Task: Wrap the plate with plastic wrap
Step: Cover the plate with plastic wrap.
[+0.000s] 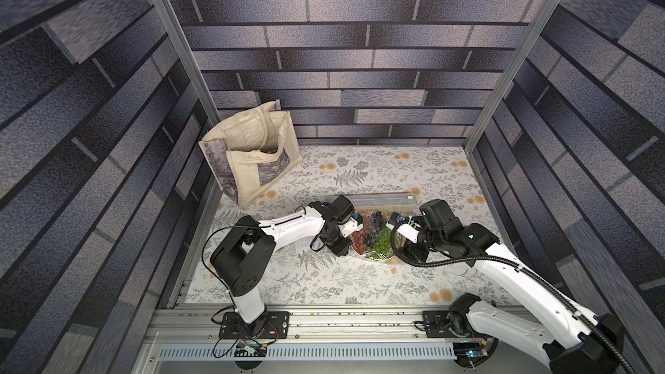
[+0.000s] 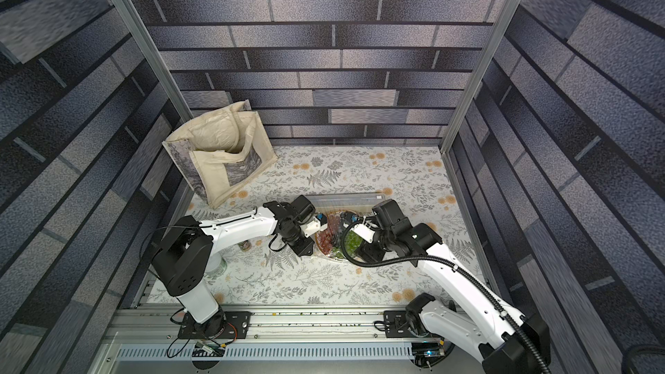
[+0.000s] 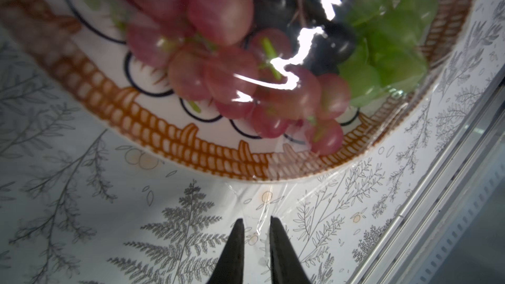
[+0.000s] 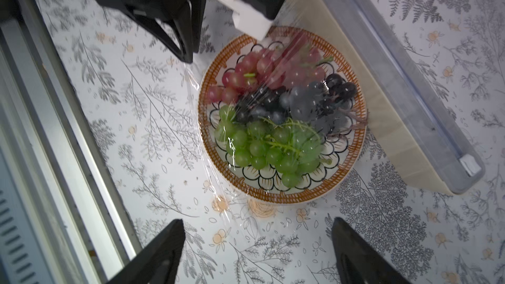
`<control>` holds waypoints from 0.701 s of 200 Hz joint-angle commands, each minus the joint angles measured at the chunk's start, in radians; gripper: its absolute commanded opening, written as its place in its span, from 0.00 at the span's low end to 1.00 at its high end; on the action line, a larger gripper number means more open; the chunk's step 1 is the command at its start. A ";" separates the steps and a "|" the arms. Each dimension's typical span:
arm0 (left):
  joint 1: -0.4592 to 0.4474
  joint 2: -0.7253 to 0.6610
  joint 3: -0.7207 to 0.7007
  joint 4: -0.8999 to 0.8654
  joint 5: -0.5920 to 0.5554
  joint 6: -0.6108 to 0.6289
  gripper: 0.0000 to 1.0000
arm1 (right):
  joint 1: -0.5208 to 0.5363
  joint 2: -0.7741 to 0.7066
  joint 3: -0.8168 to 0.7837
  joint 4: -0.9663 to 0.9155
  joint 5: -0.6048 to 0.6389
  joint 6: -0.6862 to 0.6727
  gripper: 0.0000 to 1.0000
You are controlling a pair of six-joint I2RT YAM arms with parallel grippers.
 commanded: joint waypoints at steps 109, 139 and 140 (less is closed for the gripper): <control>0.104 -0.332 -0.232 0.162 0.463 -0.696 0.73 | 0.006 -0.223 -0.452 0.357 -0.111 1.510 1.00; 0.077 -0.225 -0.199 0.206 0.466 -0.708 0.75 | 0.006 -0.127 -0.468 0.457 -0.109 1.541 1.00; 0.077 -0.221 -0.197 0.208 0.467 -0.708 0.75 | 0.006 -0.125 -0.469 0.460 -0.107 1.542 1.00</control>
